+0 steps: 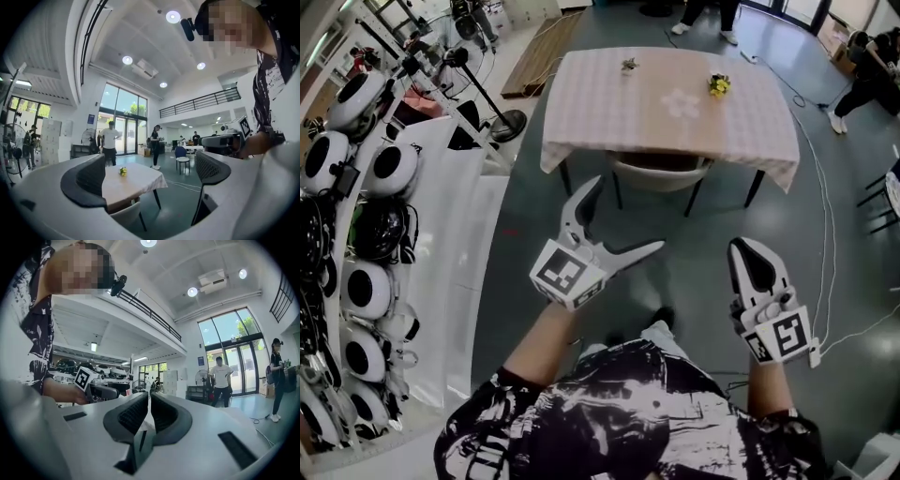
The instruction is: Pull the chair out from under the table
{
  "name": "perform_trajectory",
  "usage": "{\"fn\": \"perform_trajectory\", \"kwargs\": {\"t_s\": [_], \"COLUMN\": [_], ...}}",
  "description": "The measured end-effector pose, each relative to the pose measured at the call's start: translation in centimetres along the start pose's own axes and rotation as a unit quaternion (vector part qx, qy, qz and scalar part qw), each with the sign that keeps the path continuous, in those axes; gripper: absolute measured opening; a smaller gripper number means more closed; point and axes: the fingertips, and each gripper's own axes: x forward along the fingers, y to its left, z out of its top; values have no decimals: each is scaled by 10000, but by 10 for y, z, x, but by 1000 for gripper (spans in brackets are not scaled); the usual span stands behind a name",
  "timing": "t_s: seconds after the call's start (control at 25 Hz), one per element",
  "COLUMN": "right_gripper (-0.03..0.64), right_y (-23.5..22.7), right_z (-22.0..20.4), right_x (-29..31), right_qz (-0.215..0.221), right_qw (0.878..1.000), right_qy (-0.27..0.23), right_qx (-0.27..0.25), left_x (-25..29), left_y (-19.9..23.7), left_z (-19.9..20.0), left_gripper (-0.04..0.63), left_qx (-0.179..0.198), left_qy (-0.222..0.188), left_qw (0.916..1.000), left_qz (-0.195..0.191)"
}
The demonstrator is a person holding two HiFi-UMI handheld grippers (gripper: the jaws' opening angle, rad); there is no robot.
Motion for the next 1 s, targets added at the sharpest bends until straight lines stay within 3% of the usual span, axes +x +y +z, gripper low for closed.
{"fn": "perform_trajectory", "kwargs": {"t_s": [0.2,0.44,0.64,0.8,1.0], "right_gripper": [12,12,12,12,12], "right_y": [-64,-95,-102,-118,-134], "right_z": [-11,-29,-42,-53,-90], "right_x": [16,41,48,47,37], "right_qz": [102,-26,-247,-501,-785], "right_qw": [9999,9997,9990,9974,9940], "right_qy": [19,58,174,325,462], "right_qx": [67,236,334,400,606], "left_x": [50,80,107,138,175], "left_y": [13,41,69,92,111], "left_z": [-4,-27,-74,-126,-220], "left_gripper": [569,569,569,569,569], "left_qx": [58,141,506,992,1502], "left_qy": [100,351,982,1681,2608], "left_qw": [9998,9992,9937,9797,9496], "left_qz": [164,94,-190,-456,-879]}}
